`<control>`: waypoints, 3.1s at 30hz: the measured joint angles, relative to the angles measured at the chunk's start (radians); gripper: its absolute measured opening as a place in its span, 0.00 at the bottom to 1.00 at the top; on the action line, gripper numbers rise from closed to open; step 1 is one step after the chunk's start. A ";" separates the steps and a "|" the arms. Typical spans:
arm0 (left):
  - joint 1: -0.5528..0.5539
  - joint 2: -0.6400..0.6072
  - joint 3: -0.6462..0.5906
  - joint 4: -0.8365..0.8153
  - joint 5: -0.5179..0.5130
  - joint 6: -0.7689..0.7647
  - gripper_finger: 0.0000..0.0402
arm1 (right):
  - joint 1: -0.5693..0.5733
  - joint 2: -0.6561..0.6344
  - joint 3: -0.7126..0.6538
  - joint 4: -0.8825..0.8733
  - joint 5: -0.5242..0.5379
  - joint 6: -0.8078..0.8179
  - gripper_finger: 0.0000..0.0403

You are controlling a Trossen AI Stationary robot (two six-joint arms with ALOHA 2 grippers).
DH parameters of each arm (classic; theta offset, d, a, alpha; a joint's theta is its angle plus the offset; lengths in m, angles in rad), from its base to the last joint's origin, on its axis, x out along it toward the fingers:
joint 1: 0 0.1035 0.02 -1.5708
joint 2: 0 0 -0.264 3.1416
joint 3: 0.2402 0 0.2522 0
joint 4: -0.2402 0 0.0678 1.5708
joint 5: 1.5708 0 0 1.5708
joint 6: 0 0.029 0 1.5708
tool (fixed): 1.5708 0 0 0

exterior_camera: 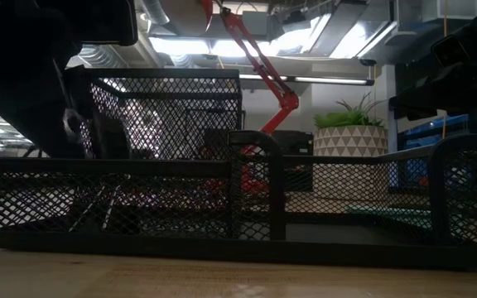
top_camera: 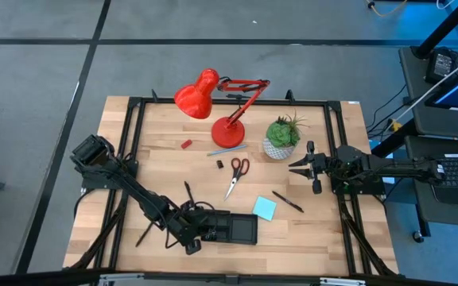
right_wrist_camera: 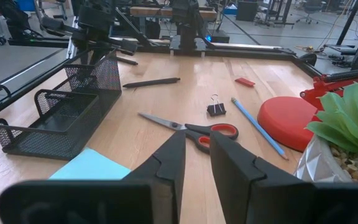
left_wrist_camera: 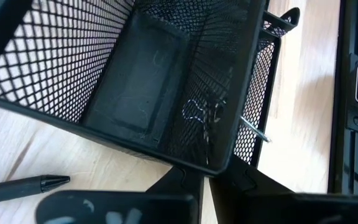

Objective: Pick and place office supplies into organizer
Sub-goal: Put the bottom black binder clip into the black desk organizer, then put the top left black pen into the black desk organizer

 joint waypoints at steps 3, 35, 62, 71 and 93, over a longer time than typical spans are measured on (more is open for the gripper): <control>0.000 0.000 0.000 0.000 0.000 0.000 0.07 | 0.000 0.000 0.000 0.000 0.000 0.000 0.19; 0.039 -0.004 -0.002 0.045 0.207 0.025 0.09 | 0.000 0.000 0.000 0.000 0.000 0.000 0.19; 0.039 -0.004 -0.002 0.045 0.216 0.018 0.09 | 0.000 0.000 0.000 0.000 0.000 0.000 0.19; 0.039 -0.004 -0.002 0.043 0.158 0.094 0.09 | 0.000 0.000 0.000 0.000 0.000 -0.001 0.19; 0.039 -0.114 0.000 0.110 0.234 0.174 0.09 | 0.000 0.000 0.000 0.000 0.000 -0.001 0.19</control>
